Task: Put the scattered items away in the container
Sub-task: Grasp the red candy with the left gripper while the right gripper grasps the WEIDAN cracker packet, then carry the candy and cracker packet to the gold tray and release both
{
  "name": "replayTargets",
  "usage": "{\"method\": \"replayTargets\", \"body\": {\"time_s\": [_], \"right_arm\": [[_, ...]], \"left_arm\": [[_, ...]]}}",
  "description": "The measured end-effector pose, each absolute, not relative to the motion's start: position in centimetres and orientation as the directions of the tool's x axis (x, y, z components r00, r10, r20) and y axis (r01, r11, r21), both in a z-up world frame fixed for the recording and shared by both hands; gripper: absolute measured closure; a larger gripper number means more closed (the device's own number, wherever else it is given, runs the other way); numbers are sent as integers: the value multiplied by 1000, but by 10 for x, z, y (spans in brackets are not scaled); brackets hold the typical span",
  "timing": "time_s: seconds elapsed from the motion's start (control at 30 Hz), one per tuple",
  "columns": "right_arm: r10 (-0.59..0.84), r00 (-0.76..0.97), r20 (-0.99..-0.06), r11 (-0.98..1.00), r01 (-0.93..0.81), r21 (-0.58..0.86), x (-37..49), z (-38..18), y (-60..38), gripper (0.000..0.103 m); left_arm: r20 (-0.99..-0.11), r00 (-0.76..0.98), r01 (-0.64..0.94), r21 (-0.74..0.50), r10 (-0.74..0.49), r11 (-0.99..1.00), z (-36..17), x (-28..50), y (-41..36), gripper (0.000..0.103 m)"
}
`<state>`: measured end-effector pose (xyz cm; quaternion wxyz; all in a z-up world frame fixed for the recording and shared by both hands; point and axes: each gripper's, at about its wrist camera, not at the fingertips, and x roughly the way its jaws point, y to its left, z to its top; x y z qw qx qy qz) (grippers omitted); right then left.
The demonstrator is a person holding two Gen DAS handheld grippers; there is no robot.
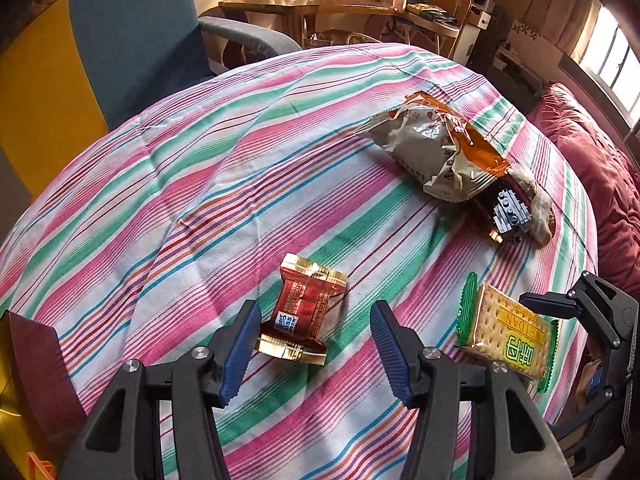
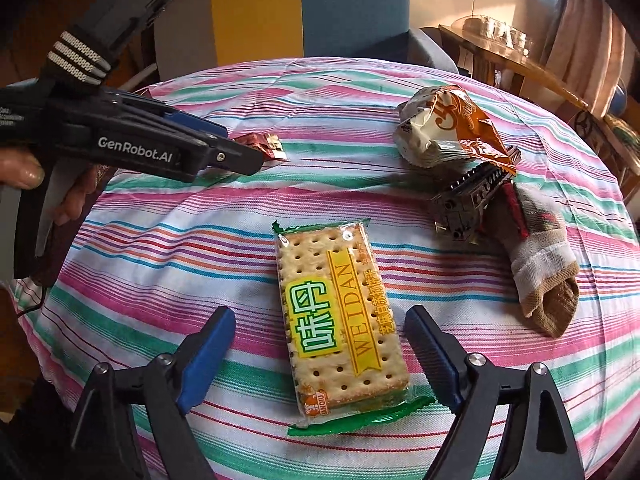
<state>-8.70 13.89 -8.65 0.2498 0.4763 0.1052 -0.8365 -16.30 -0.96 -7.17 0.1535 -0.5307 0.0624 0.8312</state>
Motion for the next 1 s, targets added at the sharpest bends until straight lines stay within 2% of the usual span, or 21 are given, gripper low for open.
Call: {"method": "replayTargets", "body": {"time_s": [0.1,0.23,0.3,0.37,0.73,1.0], "right_arm": [[-324,-409,-853,-853,517,75,-88,-86,140,15],[-311,-398,-863,-846,530,60,-87,-85,141,18],[-282,-412,-866,-848,530,23,-84,-84,139,26],[-266,-433,-861,-860,511,9,-84,-81,142,51],[-242,-444,-863,-875,484,-4,-73,-76,147,52],[-256,-475,-842,-875,483,-6,-54,-63,138,52]], "left_arm": [[-904,-383,-322,-62,190,-945,-75,-167,-10,55],[-906,-386,-300,-56,175,-952,-77,-168,-14,71],[-904,-392,-301,-50,172,-952,-77,-165,-13,73],[-901,-397,-307,-47,173,-950,-76,-161,-11,73],[-854,-451,-247,-161,260,-955,-51,-123,-16,74],[-796,-556,-145,-189,239,-971,-20,-65,-52,74]]}}
